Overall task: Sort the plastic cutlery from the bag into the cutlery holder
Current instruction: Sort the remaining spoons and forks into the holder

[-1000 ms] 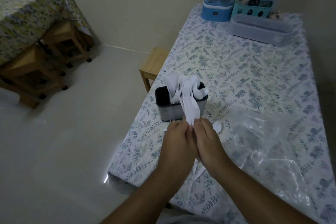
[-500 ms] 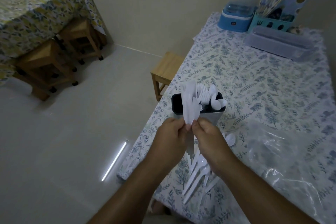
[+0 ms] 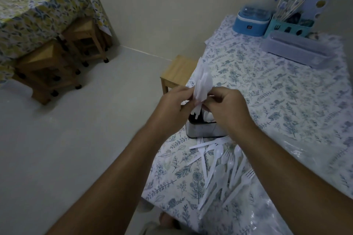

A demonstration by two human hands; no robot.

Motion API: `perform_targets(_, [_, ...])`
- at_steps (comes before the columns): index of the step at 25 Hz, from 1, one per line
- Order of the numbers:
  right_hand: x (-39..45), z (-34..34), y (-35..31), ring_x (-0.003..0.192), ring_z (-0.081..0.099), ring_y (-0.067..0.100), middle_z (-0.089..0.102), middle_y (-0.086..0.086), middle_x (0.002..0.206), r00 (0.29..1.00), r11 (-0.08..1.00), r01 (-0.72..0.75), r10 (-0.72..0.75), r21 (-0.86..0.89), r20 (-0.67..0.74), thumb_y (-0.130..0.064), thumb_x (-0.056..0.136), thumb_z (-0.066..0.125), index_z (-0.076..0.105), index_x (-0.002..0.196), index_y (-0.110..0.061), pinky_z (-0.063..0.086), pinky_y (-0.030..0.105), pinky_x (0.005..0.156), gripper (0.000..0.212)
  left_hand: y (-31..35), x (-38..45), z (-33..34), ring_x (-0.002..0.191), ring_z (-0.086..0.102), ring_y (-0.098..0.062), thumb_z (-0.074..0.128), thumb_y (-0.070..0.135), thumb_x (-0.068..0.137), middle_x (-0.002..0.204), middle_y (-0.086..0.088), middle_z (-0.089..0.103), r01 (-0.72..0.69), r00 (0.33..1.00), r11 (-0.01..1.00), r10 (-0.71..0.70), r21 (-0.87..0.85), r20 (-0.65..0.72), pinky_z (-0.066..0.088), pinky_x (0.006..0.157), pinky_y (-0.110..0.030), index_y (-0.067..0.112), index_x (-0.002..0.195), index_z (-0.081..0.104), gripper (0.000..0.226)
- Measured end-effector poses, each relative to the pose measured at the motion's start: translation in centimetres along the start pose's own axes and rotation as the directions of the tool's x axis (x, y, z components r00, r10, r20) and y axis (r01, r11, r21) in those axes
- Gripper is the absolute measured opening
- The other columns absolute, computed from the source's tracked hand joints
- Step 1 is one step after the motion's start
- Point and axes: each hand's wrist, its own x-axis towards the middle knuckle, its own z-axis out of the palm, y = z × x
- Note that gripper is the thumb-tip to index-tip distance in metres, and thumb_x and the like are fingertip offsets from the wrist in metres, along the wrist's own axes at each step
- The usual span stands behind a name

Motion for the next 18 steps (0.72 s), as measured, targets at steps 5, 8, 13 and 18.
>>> perform_targets(5, [1.1, 1.1, 0.9, 0.085, 0.073, 0.011, 0.077, -0.011, 0.084, 0.999, 0.990, -0.032, 0.033, -0.137, 0.003, -0.017, 0.088, 0.075, 0.080, 0.100, -0.024, 0.060, 0.038, 0.084, 0.014, -2.4, 0.1, 1.5, 0.099, 0.060, -0.011, 0.068, 0.015, 0.095, 0.104, 0.000, 0.068, 0.028, 1.000, 0.994, -0.028, -0.103, 0.000, 0.048, 0.079, -0.011, 0.015, 0.115, 0.075, 0.021])
perform_targets(8, [1.2, 1.0, 0.9, 0.076, 0.070, 0.011, 0.075, -0.009, 0.077, 0.999, 0.961, -0.028, 0.034, -0.274, 0.016, -0.019, 0.091, 0.073, 0.081, 0.095, -0.022, 0.058, 0.031, 0.073, 0.010, -3.3, -0.1, 2.1, 0.099, 0.061, -0.013, 0.069, 0.013, 0.093, 0.106, -0.004, 0.068, 0.047, 0.999, 0.991, -0.045, -0.129, 0.019, 0.055, 0.078, -0.018, 0.011, 0.110, 0.076, 0.018])
perform_targets(13, [1.6, 1.2, 0.2, 0.074, 0.069, 0.012, 0.077, -0.005, 0.081, 0.999, 0.910, 0.020, -0.005, -0.414, 0.037, -0.024, 0.092, 0.072, 0.081, 0.096, -0.022, 0.054, 0.029, 0.070, 0.010, -3.8, 0.1, 2.3, 0.096, 0.062, -0.013, 0.067, 0.014, 0.094, 0.102, -0.002, 0.068, 0.059, 0.998, 0.995, -0.058, -0.077, 0.012, 0.056, 0.078, -0.024, 0.010, 0.107, 0.075, 0.016])
perform_targets(18, [1.6, 1.2, 1.0, 0.087, 0.069, 0.020, 0.075, -0.003, 0.085, 0.995, 0.817, -0.011, 0.066, -0.577, 0.075, -0.020, 0.085, 0.074, 0.077, 0.096, -0.024, 0.058, 0.038, 0.076, 0.012, -4.3, 0.3, 2.8, 0.085, 0.061, -0.012, 0.068, 0.020, 0.093, 0.091, 0.003, 0.068, 0.128, 0.981, 0.990, -0.134, 0.053, 0.138, 0.054, 0.076, -0.034, 0.017, 0.100, 0.076, 0.012])
